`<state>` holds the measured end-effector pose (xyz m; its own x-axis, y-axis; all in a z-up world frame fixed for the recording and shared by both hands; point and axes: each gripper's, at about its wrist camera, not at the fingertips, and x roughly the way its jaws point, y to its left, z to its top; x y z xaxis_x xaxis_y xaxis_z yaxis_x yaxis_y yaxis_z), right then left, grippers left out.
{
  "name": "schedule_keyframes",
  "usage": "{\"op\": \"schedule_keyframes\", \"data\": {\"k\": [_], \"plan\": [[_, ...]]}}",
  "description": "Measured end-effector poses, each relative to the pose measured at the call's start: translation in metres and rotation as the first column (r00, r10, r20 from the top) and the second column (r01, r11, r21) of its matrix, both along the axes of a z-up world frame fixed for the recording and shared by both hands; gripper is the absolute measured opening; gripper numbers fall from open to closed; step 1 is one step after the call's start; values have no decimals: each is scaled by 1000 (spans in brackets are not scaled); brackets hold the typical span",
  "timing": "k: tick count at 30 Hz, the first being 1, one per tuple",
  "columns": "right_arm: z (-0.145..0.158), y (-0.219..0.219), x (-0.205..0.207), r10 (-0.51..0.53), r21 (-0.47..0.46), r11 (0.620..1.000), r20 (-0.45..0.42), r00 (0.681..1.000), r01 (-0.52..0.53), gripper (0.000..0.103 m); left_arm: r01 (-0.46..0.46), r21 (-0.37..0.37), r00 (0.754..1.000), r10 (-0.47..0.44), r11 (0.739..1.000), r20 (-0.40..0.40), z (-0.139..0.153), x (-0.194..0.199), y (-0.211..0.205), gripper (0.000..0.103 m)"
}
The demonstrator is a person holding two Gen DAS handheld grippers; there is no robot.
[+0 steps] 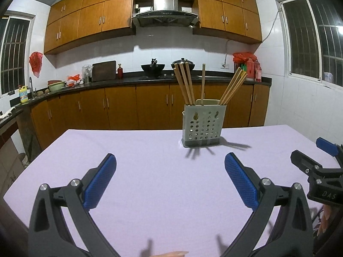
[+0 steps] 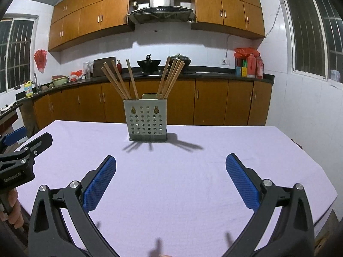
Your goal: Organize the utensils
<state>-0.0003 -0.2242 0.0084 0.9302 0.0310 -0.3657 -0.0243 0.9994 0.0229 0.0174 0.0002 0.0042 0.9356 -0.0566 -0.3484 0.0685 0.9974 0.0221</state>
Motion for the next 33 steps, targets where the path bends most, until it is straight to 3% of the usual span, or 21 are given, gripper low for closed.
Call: {"op": "schedule_keyframes", "data": {"k": [33], "plan": [[-8, -1, -2, -15, 40, 999, -8, 1000, 15, 101, -4, -6, 1000, 4, 1000, -23, -5, 4, 1, 99]]}}
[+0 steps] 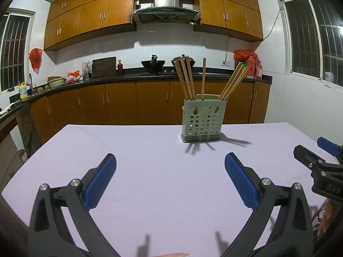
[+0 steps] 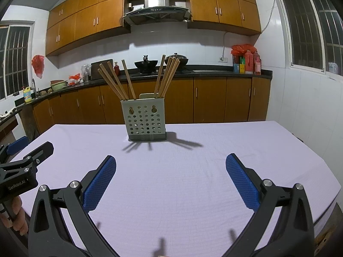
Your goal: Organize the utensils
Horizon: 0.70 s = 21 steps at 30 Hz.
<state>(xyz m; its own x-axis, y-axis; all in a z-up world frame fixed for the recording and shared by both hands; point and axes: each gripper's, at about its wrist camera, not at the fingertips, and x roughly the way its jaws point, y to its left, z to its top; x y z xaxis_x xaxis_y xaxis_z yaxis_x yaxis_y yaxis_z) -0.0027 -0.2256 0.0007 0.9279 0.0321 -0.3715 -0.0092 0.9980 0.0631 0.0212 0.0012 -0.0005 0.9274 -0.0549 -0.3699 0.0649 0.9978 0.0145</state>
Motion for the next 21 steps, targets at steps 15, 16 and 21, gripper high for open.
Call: {"op": "schedule_keyframes", "data": {"k": [15, 16, 21], "plan": [[-3, 3, 1, -1, 8, 1000, -7, 1000, 1, 101, 3, -2, 1000, -3, 1000, -2, -1, 1, 1, 99], [-3, 3, 1, -1, 9, 1000, -7, 1000, 1, 101, 4, -2, 1000, -4, 1000, -2, -1, 1, 1, 99], [-4, 5, 2, -2, 10, 1000, -9, 1000, 2, 101, 4, -2, 1000, -4, 1000, -2, 0, 0, 1, 99]]}}
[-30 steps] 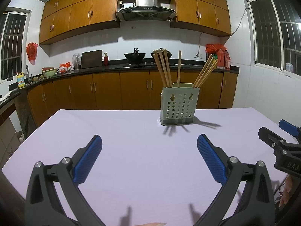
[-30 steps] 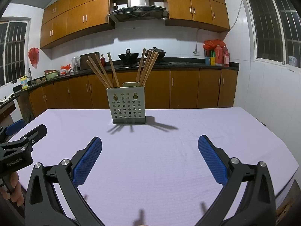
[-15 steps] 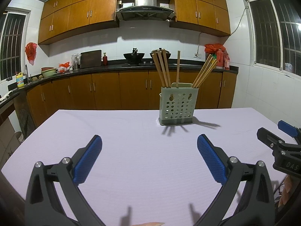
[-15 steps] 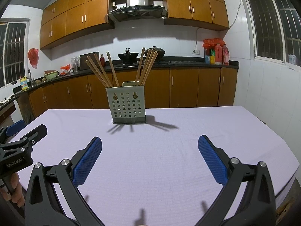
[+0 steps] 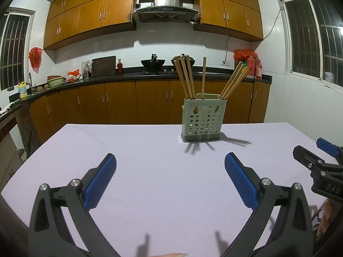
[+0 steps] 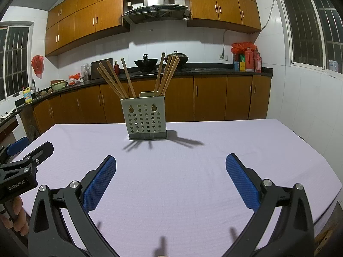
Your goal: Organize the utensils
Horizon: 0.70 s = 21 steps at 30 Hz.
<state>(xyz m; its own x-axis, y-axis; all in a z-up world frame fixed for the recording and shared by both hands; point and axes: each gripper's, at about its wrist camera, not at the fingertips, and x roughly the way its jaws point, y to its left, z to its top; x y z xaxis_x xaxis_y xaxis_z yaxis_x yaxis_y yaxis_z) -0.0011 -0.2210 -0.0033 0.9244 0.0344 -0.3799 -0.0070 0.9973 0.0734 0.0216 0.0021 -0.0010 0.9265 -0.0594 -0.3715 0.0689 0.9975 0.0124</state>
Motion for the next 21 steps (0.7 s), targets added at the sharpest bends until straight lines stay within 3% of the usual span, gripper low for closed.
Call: {"op": "schedule_keyframes", "data": {"k": [21], "plan": [[0, 1, 0, -1, 3, 1000, -2, 1000, 1, 101, -2, 0, 1000, 2, 1000, -1, 1, 0, 0, 99]]}}
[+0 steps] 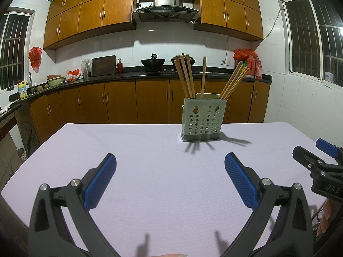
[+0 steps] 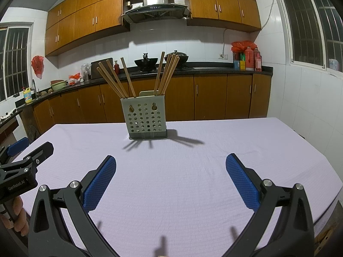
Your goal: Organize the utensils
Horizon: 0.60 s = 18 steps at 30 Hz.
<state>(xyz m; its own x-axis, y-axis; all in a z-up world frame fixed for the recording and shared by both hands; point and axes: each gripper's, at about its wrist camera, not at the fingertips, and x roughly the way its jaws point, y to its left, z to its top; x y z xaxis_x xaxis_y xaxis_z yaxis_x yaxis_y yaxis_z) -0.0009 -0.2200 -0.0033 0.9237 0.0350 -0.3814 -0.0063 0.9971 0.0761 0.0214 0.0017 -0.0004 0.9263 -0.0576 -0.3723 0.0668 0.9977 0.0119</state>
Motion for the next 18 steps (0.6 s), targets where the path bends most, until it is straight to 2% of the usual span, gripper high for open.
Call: {"op": "schedule_keyframes", "data": {"k": [18], "plan": [[0, 2, 0, -1, 3, 1000, -2, 1000, 1, 101, 1, -2, 1000, -1, 1000, -3, -3, 1, 2, 99]]}}
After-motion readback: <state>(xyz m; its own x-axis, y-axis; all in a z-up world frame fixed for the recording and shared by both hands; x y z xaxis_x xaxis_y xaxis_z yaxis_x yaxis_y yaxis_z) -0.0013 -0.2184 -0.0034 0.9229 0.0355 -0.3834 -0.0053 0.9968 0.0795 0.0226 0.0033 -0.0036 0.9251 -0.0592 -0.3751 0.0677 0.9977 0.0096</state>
